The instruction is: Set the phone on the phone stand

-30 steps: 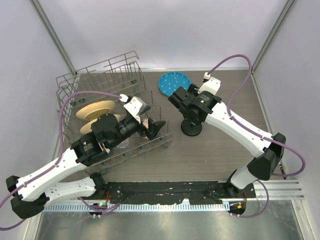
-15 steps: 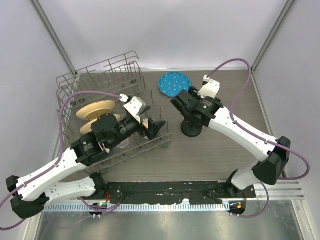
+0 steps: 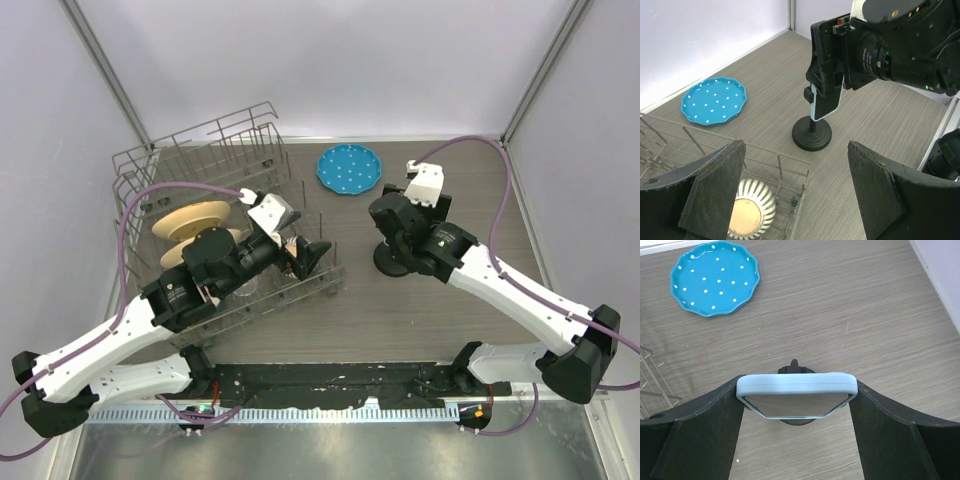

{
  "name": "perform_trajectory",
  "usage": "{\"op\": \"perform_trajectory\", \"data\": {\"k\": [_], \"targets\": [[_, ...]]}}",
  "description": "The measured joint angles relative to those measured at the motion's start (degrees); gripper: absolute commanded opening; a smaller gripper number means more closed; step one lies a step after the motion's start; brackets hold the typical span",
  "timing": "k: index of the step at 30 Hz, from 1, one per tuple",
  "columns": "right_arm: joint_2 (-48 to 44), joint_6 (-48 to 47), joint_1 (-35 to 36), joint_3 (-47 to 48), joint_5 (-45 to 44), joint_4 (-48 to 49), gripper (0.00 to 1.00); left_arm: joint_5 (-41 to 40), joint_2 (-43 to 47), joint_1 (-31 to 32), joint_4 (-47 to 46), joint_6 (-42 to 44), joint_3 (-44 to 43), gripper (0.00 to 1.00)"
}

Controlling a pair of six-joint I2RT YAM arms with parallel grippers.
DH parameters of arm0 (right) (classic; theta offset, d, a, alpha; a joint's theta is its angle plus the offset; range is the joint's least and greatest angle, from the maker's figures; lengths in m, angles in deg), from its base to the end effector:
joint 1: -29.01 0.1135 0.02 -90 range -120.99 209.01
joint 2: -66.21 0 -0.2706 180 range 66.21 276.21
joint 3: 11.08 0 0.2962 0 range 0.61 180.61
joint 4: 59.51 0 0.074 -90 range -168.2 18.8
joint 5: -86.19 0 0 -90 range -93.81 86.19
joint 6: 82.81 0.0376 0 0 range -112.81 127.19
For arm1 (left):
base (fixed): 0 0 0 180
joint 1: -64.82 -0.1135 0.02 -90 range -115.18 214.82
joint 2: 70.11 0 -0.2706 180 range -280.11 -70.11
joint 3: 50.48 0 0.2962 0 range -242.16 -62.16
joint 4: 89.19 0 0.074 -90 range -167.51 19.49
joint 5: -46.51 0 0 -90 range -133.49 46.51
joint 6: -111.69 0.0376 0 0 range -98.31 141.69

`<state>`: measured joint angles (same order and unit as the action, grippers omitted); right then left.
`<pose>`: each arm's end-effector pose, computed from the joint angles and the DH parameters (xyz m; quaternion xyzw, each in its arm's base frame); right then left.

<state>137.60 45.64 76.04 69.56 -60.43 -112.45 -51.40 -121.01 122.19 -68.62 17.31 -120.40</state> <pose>0.2237 0.1941 0.3522 0.1254 0.8212 -0.0853 0.5502 0.1341 -0.1998 0.4170 0.2759 0.6613 -0.3146 0.6226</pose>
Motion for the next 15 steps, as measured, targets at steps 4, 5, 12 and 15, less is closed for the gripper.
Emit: {"op": "perform_trajectory", "data": {"k": [4,5,12,15], "targets": [[-1.7,-11.0,-3.3,-1.8,3.4,6.9,0.01,0.0,0.0,0.0,0.0,0.0,0.0,0.87],[-1.9,-14.0,-4.8,-2.1,4.5,8.8,0.01,0.0,0.0,0.0,0.0,0.0,0.0,0.87],[-3.6,-29.7,-21.0,-6.4,14.4,22.8,0.01,0.0,0.0,0.0,0.0,0.1,0.0,0.87],[-3.0,-33.9,-27.7,-7.7,19.3,28.0,0.01,-0.1,0.0,0.0,0.0,0.2,0.0,0.87]]}}
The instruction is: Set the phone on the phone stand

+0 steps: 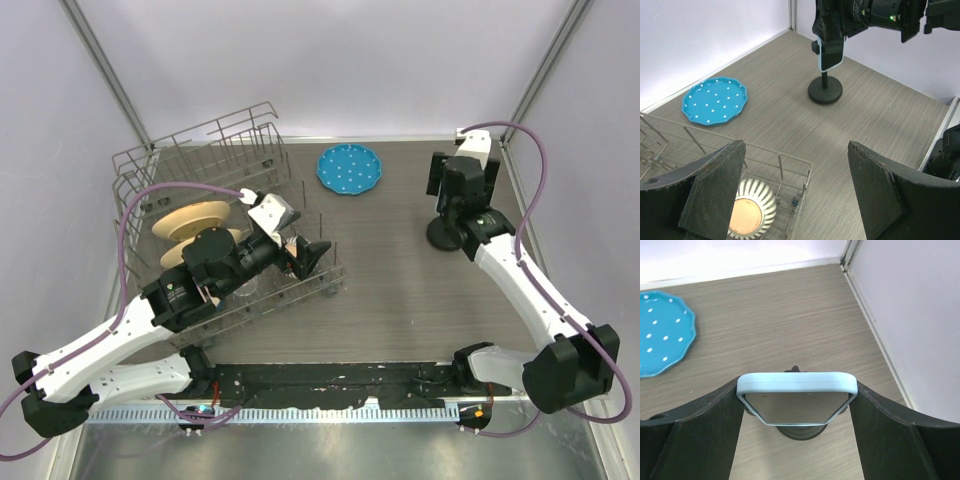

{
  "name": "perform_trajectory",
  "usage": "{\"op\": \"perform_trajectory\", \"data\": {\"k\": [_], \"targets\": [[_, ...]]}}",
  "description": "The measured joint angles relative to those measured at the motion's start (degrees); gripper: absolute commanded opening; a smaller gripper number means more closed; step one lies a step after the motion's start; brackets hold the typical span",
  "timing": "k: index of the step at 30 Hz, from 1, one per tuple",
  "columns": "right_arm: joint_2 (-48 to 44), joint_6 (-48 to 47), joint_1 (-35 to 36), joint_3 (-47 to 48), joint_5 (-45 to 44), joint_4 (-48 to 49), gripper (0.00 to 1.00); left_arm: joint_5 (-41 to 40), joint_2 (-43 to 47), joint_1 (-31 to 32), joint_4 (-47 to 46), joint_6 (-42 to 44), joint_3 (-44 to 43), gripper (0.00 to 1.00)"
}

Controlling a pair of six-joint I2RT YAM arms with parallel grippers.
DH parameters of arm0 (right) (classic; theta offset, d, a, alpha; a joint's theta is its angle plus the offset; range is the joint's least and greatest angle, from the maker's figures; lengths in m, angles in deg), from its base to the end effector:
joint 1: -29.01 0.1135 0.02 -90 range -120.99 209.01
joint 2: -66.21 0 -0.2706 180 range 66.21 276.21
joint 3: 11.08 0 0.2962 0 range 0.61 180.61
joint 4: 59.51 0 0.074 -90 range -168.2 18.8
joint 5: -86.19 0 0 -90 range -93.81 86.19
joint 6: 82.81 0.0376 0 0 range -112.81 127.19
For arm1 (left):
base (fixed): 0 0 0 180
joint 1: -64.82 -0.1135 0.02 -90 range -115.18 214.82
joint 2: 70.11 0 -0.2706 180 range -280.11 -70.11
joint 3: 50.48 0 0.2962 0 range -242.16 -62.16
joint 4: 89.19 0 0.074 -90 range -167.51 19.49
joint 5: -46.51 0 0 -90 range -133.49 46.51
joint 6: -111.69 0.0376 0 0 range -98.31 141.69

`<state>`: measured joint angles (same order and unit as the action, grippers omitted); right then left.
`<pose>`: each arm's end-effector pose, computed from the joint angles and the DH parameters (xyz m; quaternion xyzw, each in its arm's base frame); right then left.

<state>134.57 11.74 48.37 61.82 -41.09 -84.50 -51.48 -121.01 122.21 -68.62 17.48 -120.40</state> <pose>0.3027 0.0822 0.3522 0.0805 0.7953 -0.1449 0.5831 0.1340 -0.1998 0.4170 0.2765 0.6610 -0.3134 0.6232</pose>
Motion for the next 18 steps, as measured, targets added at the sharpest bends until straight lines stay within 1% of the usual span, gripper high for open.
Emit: {"op": "perform_trajectory", "data": {"k": [6,9,13,18], "targets": [[6.2,-5.8,-7.7,0.0,7.5,11.8,0.01,-0.5,0.0,0.3,0.0,0.2,0.2,0.87],[11.2,-6.0,-11.7,1.6,12.9,18.6,0.01,-0.6,-0.3,0.5,0.0,0.2,0.3,0.87],[18.0,-5.2,-16.2,5.4,18.8,25.2,0.01,-0.9,-0.9,0.6,0.0,0.2,0.5,0.87],[26.9,-4.3,-19.0,11.0,23.5,33.0,0.01,-1.5,-1.6,0.6,0.0,0.5,0.6,0.87]]}}
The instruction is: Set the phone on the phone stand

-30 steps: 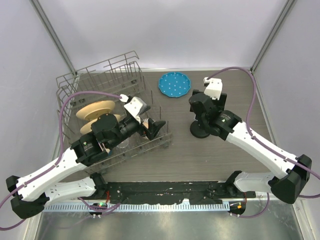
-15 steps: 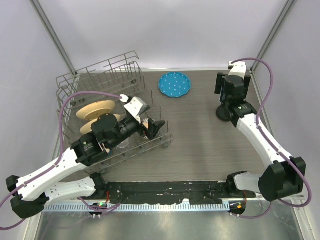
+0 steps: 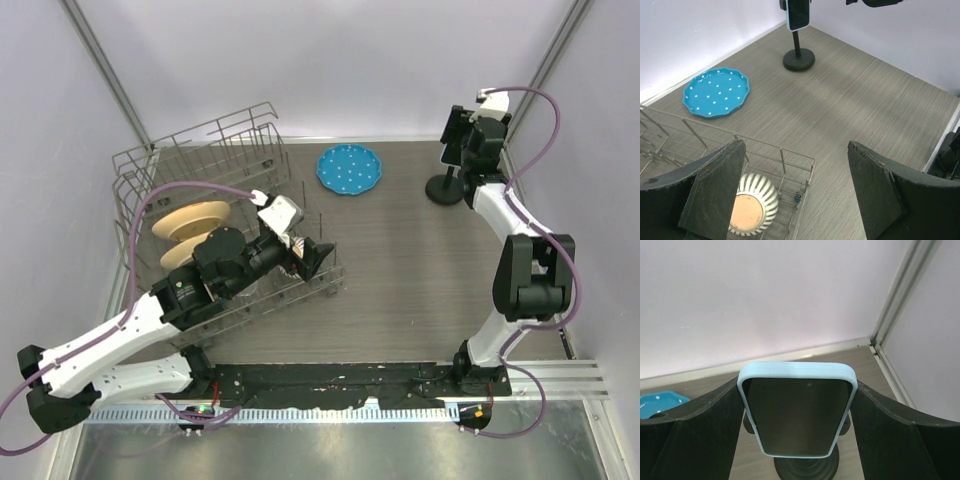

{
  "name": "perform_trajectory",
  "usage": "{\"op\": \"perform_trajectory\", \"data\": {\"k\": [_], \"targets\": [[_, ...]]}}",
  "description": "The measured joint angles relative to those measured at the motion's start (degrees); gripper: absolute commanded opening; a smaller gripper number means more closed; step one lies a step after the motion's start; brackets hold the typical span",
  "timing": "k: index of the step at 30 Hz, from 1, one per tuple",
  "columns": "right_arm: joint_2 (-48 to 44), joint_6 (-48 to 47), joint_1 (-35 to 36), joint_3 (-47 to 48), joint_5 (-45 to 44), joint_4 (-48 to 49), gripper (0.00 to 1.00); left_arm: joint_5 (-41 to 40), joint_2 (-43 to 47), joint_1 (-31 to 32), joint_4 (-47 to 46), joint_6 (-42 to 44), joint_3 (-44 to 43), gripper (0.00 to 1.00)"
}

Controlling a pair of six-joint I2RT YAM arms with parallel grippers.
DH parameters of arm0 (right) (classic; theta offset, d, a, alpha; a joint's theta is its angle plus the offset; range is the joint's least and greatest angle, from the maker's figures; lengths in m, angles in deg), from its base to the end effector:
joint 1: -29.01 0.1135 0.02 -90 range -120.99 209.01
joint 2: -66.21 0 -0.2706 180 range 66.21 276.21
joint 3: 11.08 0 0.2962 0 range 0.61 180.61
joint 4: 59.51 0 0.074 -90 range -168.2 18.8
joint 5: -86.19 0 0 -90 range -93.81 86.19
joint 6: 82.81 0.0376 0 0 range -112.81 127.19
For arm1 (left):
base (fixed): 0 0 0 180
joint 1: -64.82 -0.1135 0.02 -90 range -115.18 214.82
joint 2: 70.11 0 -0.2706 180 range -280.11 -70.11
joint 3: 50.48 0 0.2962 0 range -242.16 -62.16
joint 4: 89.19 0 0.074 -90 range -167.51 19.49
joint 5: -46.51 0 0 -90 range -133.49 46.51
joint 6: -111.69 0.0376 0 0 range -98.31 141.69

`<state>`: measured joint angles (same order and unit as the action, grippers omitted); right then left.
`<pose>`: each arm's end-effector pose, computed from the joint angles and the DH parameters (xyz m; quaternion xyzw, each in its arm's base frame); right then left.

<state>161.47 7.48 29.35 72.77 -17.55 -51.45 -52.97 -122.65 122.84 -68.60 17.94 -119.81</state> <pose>0.4455 -0.0063 0.3179 0.0818 0.7223 -0.0833 0.6817 0.1376 -0.2086 0.4065 0.2816 0.6733 -0.2978 0.6154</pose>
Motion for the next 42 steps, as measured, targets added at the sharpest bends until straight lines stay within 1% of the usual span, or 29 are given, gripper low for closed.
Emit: {"op": "perform_trajectory", "data": {"k": [8,14,17,25,27,28,29,31,32,33,42], "targets": [[12.0,-2.2,0.0,8.1,4.3,8.8,0.01,-1.3,-1.8,0.0,0.0,0.9,0.5,0.87],[19.4,-3.7,-0.7,15.8,5.9,11.7,0.01,-2.5,-3.0,0.0,0.0,1.5,0.7,0.87],[21.2,-4.1,-1.0,17.7,6.3,12.2,0.01,-3.0,-3.5,0.0,0.0,1.5,0.7,0.87],[21.4,-4.6,-1.2,17.7,6.8,12.8,0.01,-3.1,-4.1,0.0,0.0,1.5,0.7,0.87],[21.5,-4.7,-1.2,17.7,6.8,12.8,0.08,-3.1,-4.1,0.0,0.0,1.5,0.7,0.87],[21.5,-4.7,-1.2,17.7,6.8,12.8,0.14,-3.1,-4.1,0.0,0.0,1.5,0.7,0.87],[21.5,-4.7,-1.2,17.7,6.8,12.8,0.30,-3.1,-4.1,0.0,0.0,1.5,0.7,0.87],[21.5,-4.8,-1.2,17.6,6.8,12.9,0.48,-3.1,-4.1,0.0,0.0,1.5,0.7,0.87],[21.5,-4.8,-1.2,17.6,6.8,12.9,0.70,-3.1,-4.1,0.0,0.0,1.5,0.7,0.87],[21.5,-5.0,-1.2,17.6,6.8,12.8,0.83,-3.1,-4.1,0.0,0.0,1.5,0.7,0.87],[21.5,-6.0,-1.2,17.6,7.0,12.2,0.84,-3.1,-4.1,0.0,0.0,1.5,0.7,0.87]]}}
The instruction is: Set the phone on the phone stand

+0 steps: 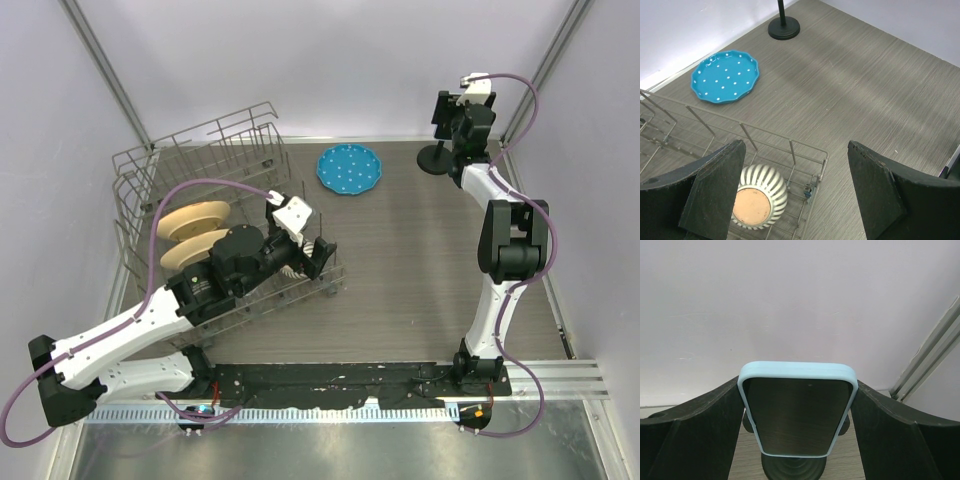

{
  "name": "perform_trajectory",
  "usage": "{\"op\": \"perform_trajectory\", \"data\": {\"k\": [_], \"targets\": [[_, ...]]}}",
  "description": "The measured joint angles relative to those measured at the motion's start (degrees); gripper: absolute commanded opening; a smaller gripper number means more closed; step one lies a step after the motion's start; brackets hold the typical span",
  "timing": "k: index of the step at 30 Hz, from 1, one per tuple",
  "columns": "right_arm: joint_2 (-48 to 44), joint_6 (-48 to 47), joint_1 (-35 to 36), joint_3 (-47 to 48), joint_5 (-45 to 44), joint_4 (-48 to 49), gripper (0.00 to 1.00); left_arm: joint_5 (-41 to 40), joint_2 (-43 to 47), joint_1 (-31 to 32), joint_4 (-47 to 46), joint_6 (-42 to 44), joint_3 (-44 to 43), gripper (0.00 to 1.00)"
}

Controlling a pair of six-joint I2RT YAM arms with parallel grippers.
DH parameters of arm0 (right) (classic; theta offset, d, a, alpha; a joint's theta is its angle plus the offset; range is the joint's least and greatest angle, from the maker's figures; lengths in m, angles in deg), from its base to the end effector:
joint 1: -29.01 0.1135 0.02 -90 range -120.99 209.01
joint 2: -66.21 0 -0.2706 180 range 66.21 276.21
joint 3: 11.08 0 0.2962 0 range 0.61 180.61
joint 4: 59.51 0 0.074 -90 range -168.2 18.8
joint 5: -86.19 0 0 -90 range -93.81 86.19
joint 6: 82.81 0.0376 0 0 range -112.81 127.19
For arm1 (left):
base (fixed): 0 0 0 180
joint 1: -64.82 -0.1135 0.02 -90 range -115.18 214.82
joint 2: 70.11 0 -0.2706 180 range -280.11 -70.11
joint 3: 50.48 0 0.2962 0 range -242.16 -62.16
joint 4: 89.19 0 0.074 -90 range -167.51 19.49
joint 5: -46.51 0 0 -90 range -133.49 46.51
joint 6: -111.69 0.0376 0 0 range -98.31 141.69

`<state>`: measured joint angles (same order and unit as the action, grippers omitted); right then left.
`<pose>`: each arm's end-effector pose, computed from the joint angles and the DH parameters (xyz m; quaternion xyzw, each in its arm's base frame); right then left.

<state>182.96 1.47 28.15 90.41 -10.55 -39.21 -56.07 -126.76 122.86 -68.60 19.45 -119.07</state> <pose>0.5383 -0.0125 0.2870 0.0147 0.6754 -0.0819 0.7327 0.1501 -0.2251 0.3842 0.2896 0.6996 -0.2534 0.6020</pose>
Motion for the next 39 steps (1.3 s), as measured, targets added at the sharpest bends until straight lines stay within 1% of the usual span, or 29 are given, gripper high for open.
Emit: {"op": "perform_trajectory", "data": {"k": [8,13,19,26,31,36,39], "targets": [[0.0,-0.3,0.0,1.0,0.0,-1.9,0.84,0.0,-0.2,0.0,0.0,0.0,0.0,0.87],[0.0,-0.3,0.0,3.1,-0.1,-5.9,0.85,0.0,-0.6,0.0,0.0,0.0,0.0,0.87],[-0.4,-0.4,0.0,3.9,-0.2,-8.2,0.85,0.1,-0.7,0.0,0.0,0.0,0.0,0.87],[-2.3,-0.2,0.0,3.9,-1.2,-12.3,0.85,0.1,-0.7,0.0,0.0,0.0,0.0,0.87],[-4.0,0.0,0.0,4.7,-2.2,-17.2,0.85,0.1,-0.7,0.0,0.0,0.0,0.0,0.87],[-4.3,0.0,0.0,8.9,-2.3,-19.3,0.85,0.1,-0.9,0.0,0.0,0.0,0.0,0.87],[-5.4,0.3,0.0,11.0,-1.9,-18.3,0.81,0.1,-1.3,0.0,0.1,0.0,0.0,0.87]]}}
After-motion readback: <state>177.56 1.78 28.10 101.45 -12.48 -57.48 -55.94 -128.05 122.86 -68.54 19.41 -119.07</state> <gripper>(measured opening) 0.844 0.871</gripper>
